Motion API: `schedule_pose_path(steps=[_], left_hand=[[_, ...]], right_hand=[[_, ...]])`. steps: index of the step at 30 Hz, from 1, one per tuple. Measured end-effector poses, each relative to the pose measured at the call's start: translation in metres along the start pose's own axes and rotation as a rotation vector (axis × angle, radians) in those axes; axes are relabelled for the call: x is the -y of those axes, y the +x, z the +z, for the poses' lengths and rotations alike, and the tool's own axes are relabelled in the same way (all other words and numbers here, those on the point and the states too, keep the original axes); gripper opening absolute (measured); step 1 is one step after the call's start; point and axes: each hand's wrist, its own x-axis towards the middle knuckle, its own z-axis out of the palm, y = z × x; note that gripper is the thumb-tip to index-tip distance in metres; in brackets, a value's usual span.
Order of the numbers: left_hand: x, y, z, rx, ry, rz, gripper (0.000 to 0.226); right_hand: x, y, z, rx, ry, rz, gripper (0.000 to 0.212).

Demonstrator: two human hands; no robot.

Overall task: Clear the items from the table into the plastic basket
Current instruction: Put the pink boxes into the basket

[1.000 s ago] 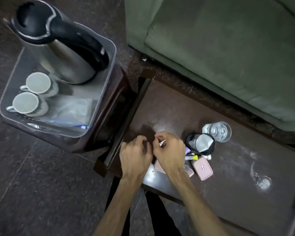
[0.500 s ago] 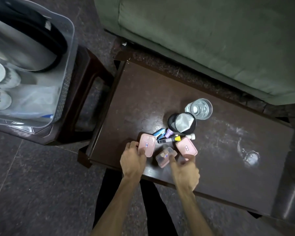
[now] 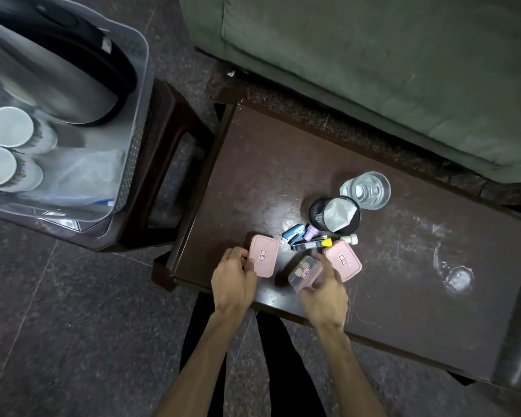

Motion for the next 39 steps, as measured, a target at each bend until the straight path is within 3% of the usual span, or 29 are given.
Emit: schedule_pose_path(steps=[3,8,12,15,18,21,25,28,33,39], left_hand=[[0.007,0.000,-0.004,0.024,-0.005,-0.009,0.012],[0.014,0.003,-0.010,0.035,-0.012,-0.025,0.011],[0.017,0.004,-0.014,0.038,-0.038,-0.036,0.010],[0.019,0.004,-0.020,0.007,-0.082,-0.040,0.010],[0.020,0.002,-0.035,-0.081,-0.215,-0.082,0.012],[0.020,0.002,-0.060,-0.218,-0.365,-0.139,0.015],[0.018,0.005,-0.108,-0.386,-0.526,-0.145,0.018],[0.016,0.013,-0.150,-0.524,-0.628,-0.147,0.017],[0.020,0.034,-0.215,-0.712,-0.699,-0.234,0.012],[0.034,0.048,-0.246,-0.781,-0.566,-0.341,0.014]], right_hand=[[-0.002,0.002,0.001,0.030,-0.278,-0.156,0.080],[-0.007,0.011,0.000,0.067,-0.412,-0.313,0.093],[0.001,0.016,-0.001,0.069,-0.530,-0.424,0.072],[0.012,0.016,-0.006,0.047,-0.482,-0.405,0.051],[0.035,0.008,-0.010,0.038,-0.294,-0.375,0.045],[0.070,-0.003,-0.011,0.066,-0.065,-0.378,0.047],[0.132,-0.011,-0.010,0.130,0.237,-0.374,0.025],[0.188,-0.017,-0.008,0.205,0.373,-0.438,0.022],[0.283,-0.033,0.006,0.254,0.329,-0.657,0.031],[0.366,-0.050,0.041,0.180,-0.091,-0.957,0.025]])
